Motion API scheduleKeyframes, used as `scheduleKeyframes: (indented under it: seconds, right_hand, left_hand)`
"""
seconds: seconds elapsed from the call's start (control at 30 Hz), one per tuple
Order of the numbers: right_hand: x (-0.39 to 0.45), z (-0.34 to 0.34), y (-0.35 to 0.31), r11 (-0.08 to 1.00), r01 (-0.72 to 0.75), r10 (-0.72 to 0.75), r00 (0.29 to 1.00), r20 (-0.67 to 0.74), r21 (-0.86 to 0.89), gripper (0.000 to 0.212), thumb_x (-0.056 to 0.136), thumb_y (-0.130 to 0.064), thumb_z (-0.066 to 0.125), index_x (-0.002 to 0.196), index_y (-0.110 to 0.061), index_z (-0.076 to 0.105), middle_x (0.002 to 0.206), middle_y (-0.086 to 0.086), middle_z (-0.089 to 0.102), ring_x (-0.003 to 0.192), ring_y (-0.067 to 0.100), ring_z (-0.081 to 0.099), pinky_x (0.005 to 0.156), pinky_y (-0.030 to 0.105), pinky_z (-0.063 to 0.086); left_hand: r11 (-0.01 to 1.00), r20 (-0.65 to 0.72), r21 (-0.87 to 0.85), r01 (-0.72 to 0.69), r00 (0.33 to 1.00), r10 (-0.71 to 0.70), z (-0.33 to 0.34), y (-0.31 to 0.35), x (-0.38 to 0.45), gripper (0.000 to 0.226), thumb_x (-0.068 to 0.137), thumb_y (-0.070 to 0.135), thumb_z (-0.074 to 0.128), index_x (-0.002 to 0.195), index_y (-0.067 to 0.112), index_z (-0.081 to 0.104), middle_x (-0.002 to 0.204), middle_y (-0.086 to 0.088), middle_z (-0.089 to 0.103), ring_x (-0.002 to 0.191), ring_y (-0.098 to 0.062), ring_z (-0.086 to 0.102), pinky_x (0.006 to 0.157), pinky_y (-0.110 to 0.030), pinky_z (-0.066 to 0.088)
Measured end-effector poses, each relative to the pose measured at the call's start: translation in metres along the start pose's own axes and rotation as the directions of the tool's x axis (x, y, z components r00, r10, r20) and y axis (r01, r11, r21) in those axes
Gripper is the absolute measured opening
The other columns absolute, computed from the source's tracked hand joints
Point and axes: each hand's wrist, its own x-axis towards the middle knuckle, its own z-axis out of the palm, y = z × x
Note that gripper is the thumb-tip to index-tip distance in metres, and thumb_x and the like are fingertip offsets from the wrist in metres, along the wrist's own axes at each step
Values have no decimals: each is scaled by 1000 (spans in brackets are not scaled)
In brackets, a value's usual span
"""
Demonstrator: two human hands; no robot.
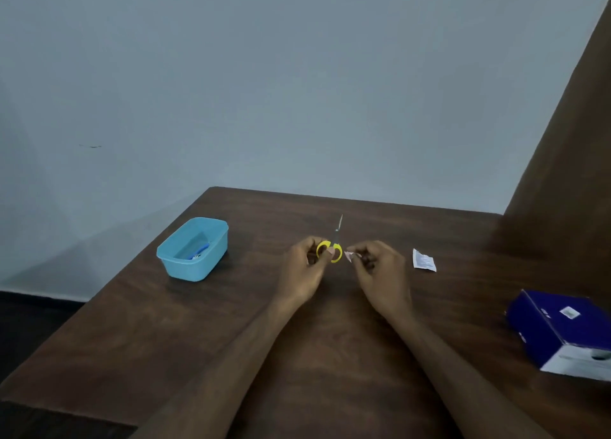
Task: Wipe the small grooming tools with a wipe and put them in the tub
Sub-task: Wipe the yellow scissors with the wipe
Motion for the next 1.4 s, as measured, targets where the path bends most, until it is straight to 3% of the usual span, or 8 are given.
scheduleKeyframes:
  seconds: [0.1, 0.27, 0.43, 0.67, 0.83, 1.0, 1.17, 1.4]
  right_hand:
    - [19, 9, 15, 996, -65, 64, 998, 14, 53, 16, 90, -10, 78, 93, -26, 80, 85, -15, 76, 76, 4, 69, 68, 21, 54]
    - [28, 10, 43, 859, -323, 268, 945, 190, 397, 15, 94, -8, 78, 93, -23, 79, 78, -3, 78, 72, 9, 73, 69, 30, 60]
    - [29, 15, 45, 780, -410, 356, 912, 204, 473, 11, 93, -9, 80, 89, -20, 79, 79, 4, 78, 70, 11, 72, 64, 25, 57]
    - [28, 17, 44, 847, -380, 298, 919, 260, 371, 7, 91, -13, 82, 88, -18, 80, 79, 1, 80, 70, 10, 73, 69, 34, 58]
    - [27, 18, 41, 876, -346, 269, 929, 254, 338, 7, 89, -15, 83, 87, -21, 81, 80, -1, 80, 75, 13, 75, 74, 39, 62]
    - [24, 19, 38, 918, -250, 171, 950, 260, 309, 7, 90, -15, 82, 88, -21, 80, 81, -2, 80, 75, 19, 77, 72, 34, 62]
    - [28, 15, 39, 833, -355, 314, 935, 164, 425, 7, 93, -13, 80, 89, -19, 79, 78, 0, 78, 69, 13, 74, 66, 34, 60]
    - [32, 11, 40, 758, -390, 402, 910, 96, 522, 10, 97, -9, 75, 90, -17, 75, 81, 3, 77, 66, 11, 71, 64, 30, 58]
  left_hand:
    - [985, 24, 167, -42, 999, 38, 7, -11, 22, 10, 99, 34, 73, 95, 25, 73, 75, 12, 69, 66, -3, 62, 65, -25, 48]
    - [982, 48, 182, -47, 998, 39, 15, -26, 40, 6, 94, 32, 79, 93, 28, 74, 80, 10, 76, 73, -14, 74, 72, -36, 60]
    - [976, 165, 218, -10, 986, -27, 17, -27, 39, 18, 89, 48, 78, 94, 31, 73, 82, 14, 79, 75, -9, 76, 79, -45, 63]
    - [961, 221, 277, 7, 973, -71, 15, -15, 36, 12, 101, 45, 66, 109, 36, 66, 84, 29, 78, 78, 1, 73, 88, -43, 60]
    - [972, 154, 220, 79, 981, -114, 15, -11, 36, 15, 107, 31, 55, 104, 30, 70, 80, 23, 79, 68, -2, 73, 78, -30, 54]
    - [984, 156, 147, 103, 980, -126, 13, -10, 35, 39, 108, 55, 48, 96, 28, 74, 81, 14, 80, 70, -7, 75, 74, -33, 54]
    - [984, 152, 107, 143, 975, -159, 15, -18, 38, 11, 106, 29, 63, 113, 26, 71, 88, 11, 81, 63, -2, 72, 66, -21, 49]
    - [975, 189, 210, 77, 975, -118, 14, -22, 39, 29, 110, 22, 51, 118, 37, 74, 76, 4, 78, 68, -4, 70, 75, -30, 51]
